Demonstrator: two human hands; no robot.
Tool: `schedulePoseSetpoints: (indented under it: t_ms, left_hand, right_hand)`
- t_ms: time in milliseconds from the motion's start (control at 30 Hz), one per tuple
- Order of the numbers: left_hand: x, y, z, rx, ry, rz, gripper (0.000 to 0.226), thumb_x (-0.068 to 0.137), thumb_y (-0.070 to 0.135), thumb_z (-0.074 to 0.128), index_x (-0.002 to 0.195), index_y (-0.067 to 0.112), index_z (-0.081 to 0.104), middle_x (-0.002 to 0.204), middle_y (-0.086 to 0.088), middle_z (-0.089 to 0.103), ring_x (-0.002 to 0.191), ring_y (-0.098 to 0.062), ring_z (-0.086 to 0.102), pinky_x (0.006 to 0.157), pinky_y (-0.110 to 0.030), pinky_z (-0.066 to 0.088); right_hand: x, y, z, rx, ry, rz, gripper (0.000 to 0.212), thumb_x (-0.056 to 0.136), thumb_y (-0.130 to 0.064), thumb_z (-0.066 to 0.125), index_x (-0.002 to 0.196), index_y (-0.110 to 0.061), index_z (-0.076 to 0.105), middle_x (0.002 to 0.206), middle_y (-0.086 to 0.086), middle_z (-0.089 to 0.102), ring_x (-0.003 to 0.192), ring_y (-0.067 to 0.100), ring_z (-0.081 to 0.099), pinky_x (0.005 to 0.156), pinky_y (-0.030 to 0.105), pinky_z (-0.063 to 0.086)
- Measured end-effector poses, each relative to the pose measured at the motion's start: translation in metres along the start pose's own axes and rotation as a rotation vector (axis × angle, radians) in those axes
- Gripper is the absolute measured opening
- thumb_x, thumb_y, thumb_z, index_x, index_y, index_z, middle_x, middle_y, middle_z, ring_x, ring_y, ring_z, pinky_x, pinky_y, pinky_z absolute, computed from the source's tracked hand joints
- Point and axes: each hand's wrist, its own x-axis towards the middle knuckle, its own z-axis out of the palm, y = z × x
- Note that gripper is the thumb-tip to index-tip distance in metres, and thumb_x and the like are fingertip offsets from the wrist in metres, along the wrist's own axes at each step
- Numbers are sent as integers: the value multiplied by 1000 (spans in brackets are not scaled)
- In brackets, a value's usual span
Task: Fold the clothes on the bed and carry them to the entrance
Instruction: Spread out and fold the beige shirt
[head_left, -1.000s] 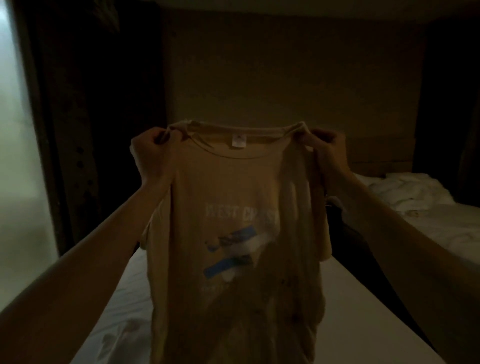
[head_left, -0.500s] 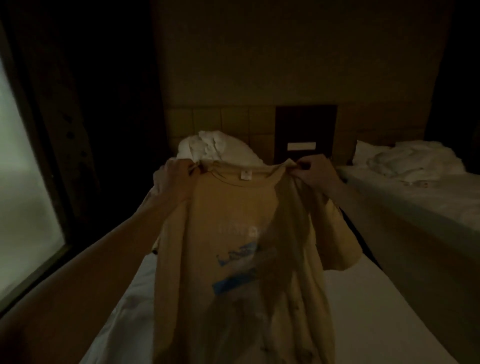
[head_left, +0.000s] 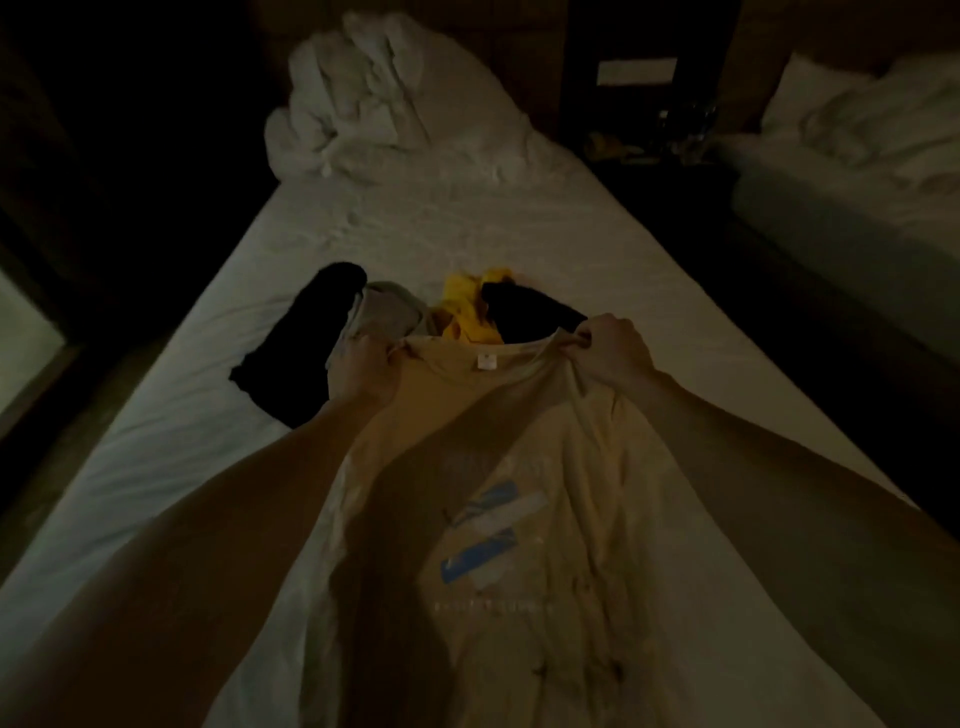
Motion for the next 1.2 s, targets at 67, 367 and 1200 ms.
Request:
schedulePoseSetpoints:
  t_ms: [67,367,1200]
  left_hand:
    - [13,-5,25,-80,-53,-93,25,99,18,45,106,1,63,112,-24,61,105,-39,58,78,-43,44]
    - [18,-54,55,-402,-119,-200,36,96,41,47,115,13,59,110,-11,63,98,-31,59,78,-36,46]
    - [-29,-47,-40,-134,68,9,45,96,42,45,59,16,44,72,-14,56,62,-31,56,59,-38,46]
  right_hand:
    - [12,12,23,-18,-1,2,19,87,-35,64,75,-20,62,78,3,61,76,24,62,56,27,39]
    - [19,48,80,118,-91,63,43,88,-37,65,126,-16,59,120,8,64,109,27,61,87,36,51]
    - [-70,92,26,642,-66,440,28,82,-29,77,85,-6,62,82,7,64,77,18,61,73,35,55]
